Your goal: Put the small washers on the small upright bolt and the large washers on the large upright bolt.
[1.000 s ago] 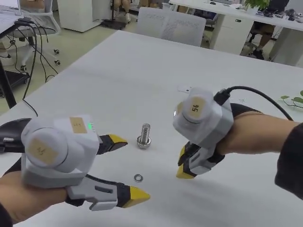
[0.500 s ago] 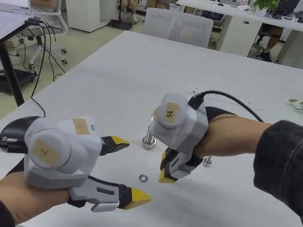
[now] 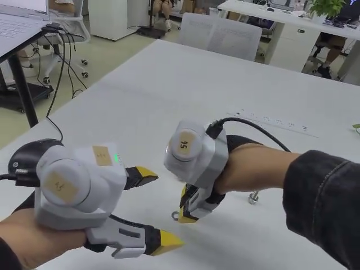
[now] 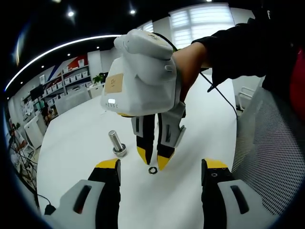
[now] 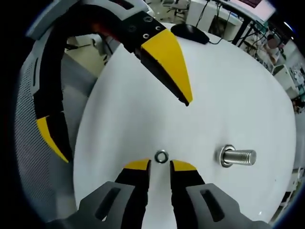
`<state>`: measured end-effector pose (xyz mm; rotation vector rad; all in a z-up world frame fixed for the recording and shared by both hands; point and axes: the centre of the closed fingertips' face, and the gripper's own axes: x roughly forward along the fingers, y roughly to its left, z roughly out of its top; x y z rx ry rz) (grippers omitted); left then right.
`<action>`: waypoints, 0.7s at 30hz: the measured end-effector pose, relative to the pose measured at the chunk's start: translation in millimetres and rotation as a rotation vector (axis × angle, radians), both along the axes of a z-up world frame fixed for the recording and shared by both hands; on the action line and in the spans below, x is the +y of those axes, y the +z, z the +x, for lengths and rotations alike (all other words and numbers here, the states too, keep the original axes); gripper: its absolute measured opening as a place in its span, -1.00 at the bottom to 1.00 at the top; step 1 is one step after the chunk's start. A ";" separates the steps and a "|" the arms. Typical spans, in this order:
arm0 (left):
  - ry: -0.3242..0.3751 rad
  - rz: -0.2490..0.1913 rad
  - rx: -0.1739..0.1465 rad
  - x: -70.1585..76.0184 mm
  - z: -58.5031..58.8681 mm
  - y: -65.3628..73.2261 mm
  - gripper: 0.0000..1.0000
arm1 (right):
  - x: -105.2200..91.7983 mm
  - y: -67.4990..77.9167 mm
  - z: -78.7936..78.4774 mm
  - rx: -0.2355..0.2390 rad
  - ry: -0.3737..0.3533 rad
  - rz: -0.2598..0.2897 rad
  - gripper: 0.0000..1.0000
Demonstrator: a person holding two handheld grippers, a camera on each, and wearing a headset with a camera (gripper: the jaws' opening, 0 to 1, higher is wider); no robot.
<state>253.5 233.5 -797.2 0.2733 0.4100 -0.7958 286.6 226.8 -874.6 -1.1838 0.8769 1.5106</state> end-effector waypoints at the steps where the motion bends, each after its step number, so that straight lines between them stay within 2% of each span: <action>1: 0.001 -0.001 0.000 0.3 -0.2 -0.2 0.36 | 0.3 -1.1 -0.2 0.002 0.001 -0.002 -0.66; 7: 0.007 -0.003 0.004 1.3 -0.7 -1.5 0.36 | 2.9 -5.1 0.0 0.003 0.007 -0.005 -0.66; 21: 0.009 -0.007 0.007 0.5 -0.2 -2.6 0.36 | 3.1 -4.4 -1.4 0.010 0.014 -0.009 -0.69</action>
